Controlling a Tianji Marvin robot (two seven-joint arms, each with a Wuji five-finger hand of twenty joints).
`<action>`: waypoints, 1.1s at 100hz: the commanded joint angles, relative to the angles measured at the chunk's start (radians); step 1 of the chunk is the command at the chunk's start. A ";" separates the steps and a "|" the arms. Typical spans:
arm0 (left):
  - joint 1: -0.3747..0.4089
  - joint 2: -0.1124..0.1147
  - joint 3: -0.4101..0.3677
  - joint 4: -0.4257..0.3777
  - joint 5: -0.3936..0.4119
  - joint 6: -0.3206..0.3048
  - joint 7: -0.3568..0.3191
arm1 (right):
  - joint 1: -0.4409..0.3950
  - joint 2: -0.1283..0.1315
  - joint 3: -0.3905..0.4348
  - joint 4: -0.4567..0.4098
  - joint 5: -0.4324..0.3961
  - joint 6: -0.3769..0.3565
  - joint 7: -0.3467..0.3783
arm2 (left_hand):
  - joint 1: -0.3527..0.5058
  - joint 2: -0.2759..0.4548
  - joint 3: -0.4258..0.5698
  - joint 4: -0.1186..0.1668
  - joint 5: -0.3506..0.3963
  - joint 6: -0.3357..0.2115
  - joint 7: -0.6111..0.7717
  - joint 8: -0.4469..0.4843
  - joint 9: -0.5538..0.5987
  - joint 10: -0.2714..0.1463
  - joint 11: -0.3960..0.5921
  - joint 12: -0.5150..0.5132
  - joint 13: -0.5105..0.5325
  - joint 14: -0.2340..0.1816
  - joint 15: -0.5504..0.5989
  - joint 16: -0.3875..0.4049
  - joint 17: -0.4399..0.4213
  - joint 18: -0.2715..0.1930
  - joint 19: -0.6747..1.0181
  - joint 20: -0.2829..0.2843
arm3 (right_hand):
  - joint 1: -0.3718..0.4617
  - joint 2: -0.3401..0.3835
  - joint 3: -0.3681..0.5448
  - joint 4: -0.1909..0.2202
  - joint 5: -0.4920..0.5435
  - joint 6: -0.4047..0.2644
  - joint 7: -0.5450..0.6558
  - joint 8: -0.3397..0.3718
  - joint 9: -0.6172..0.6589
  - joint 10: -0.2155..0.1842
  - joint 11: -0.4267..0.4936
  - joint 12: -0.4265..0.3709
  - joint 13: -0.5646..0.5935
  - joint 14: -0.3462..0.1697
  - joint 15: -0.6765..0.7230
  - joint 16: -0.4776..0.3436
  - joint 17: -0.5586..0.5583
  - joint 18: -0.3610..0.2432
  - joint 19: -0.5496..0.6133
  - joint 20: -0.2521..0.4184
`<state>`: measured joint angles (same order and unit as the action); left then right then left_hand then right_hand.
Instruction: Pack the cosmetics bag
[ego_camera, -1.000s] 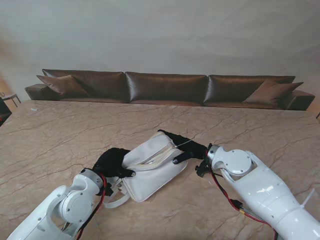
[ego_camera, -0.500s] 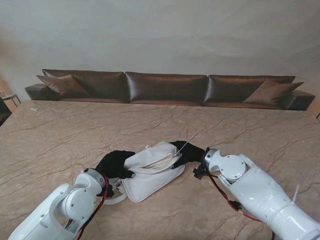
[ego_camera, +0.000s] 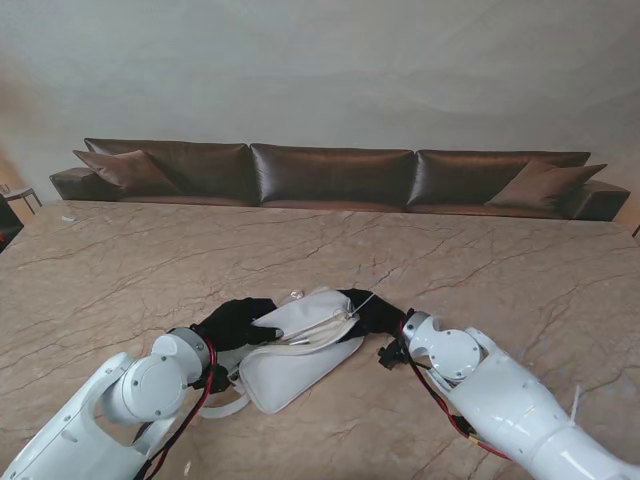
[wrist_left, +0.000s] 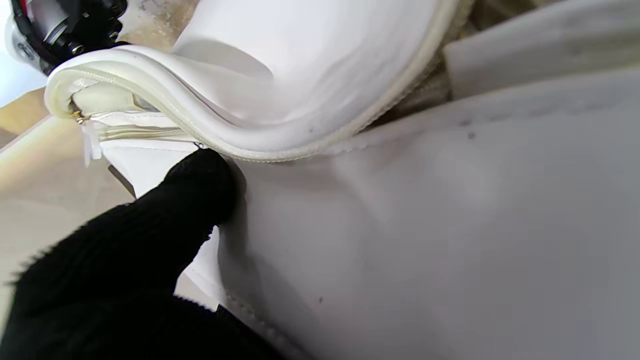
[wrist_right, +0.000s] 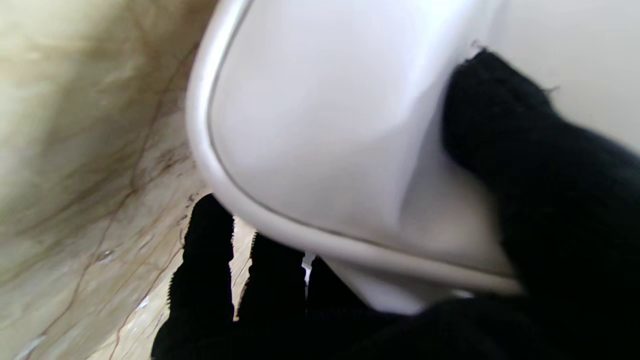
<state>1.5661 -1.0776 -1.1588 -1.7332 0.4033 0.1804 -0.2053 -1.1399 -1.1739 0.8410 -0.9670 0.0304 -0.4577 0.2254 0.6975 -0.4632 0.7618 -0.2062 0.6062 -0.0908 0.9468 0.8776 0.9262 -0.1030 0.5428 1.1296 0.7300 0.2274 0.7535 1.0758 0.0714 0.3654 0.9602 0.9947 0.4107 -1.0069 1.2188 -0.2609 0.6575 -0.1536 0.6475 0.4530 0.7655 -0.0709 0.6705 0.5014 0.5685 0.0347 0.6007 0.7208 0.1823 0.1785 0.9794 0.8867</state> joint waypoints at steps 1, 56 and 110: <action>-0.004 -0.012 0.012 -0.005 -0.033 0.011 -0.007 | -0.011 -0.006 -0.013 -0.009 -0.023 -0.019 0.001 | 0.068 0.107 -0.030 -0.031 -0.014 -0.108 0.133 0.113 0.030 -0.039 0.105 0.037 0.036 0.005 0.060 0.050 0.006 -0.013 0.055 0.031 | -0.048 -0.043 0.077 0.052 -0.055 0.015 -0.083 -0.027 -0.092 0.007 -0.039 -0.049 -0.019 -0.002 -0.043 -0.032 -0.015 0.001 -0.022 0.003; -0.103 -0.015 0.041 -0.012 -0.234 0.266 -0.103 | 0.017 -0.013 -0.064 0.039 -0.076 -0.071 -0.035 | -0.010 0.145 -0.004 -0.050 0.032 0.083 0.278 -0.010 0.178 -0.024 0.379 -0.180 0.219 0.077 0.226 0.002 0.075 0.004 0.180 -0.011 | 0.202 0.216 0.116 -0.062 0.305 -0.307 0.391 0.010 0.279 -0.050 0.040 0.160 0.192 0.007 0.138 0.098 0.040 -0.030 0.123 0.080; -0.018 -0.058 0.019 -0.063 0.082 0.062 0.218 | 0.009 -0.016 -0.056 0.027 -0.076 -0.041 -0.043 | -0.160 0.047 0.078 0.082 -0.083 -0.078 -0.253 -0.297 -0.471 0.053 -0.120 -0.563 -0.399 -0.055 -0.399 -0.343 -0.171 -0.097 -0.297 -0.179 | 0.232 0.254 0.109 -0.057 0.324 -0.281 0.343 0.150 0.297 -0.018 0.111 0.237 0.221 0.038 0.260 0.219 0.067 -0.014 0.169 0.099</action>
<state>1.5287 -1.1241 -1.1464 -1.7569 0.4992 0.2372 0.0176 -1.1208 -1.1780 0.7933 -0.9303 -0.0371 -0.5027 0.1796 0.5176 -0.3507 0.7911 -0.0832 0.4749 -0.1171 0.6892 0.5998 0.4824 -0.0188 0.4196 0.5831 0.3621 0.2059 0.3680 0.7445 -0.0835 0.3014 0.6977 0.8170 0.4561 -0.9529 1.1936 -0.3882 0.8285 -0.2523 0.9171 0.5445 0.9858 -0.0916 0.6771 0.6985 0.7562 0.0448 0.7917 0.9016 0.2485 0.1686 1.1278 0.9705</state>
